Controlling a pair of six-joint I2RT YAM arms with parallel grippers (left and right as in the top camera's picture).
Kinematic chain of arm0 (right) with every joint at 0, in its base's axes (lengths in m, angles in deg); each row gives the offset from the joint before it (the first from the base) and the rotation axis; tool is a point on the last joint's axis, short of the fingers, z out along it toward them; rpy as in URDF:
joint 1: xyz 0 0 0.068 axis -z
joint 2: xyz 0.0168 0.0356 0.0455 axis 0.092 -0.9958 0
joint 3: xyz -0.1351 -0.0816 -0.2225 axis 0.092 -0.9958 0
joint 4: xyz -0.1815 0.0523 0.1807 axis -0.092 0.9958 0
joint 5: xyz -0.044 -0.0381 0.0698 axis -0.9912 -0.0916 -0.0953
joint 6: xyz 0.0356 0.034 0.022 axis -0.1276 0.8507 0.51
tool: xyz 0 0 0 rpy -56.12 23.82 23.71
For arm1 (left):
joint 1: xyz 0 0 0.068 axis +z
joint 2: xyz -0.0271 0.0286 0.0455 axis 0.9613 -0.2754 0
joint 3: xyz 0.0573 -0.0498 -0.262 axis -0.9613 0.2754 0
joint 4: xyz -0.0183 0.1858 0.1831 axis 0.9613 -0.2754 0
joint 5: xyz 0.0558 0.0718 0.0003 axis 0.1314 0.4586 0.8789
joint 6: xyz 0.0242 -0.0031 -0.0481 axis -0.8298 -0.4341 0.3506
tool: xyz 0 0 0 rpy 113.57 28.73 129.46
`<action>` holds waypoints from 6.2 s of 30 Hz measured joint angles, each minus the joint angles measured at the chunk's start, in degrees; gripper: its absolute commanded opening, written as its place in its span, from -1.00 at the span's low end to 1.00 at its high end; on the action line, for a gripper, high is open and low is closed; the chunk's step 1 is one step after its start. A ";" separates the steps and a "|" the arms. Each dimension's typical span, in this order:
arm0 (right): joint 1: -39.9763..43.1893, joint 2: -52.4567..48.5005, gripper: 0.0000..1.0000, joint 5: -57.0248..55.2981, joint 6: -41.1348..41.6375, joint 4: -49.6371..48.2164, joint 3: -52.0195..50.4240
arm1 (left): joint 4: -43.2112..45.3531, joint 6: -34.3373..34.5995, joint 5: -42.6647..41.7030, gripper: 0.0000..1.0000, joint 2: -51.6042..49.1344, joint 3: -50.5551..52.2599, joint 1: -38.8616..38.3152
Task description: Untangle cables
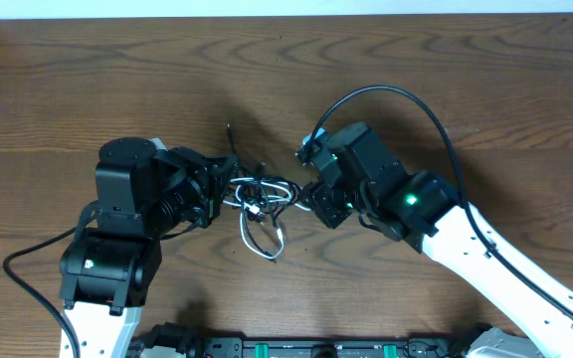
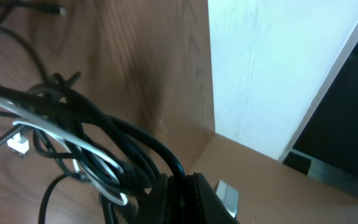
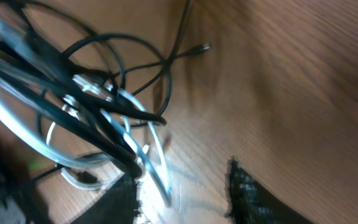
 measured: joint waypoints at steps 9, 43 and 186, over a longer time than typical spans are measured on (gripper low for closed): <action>0.00 -6.14 -0.22 -0.96 3.50 -6.62 -0.02 | 1.64 0.57 -5.60 -0.85 0.00 0.00 0.00; 22.47 2.47 -0.98 -3.02 8.35 3.34 -0.42 | -7.76 -25.92 14.05 0.16 -1.49 0.57 0.00; 12.85 -15.04 -0.46 -0.85 42.86 -19.96 -17.94 | -10.88 -51.74 29.35 0.95 -1.49 0.57 -22.12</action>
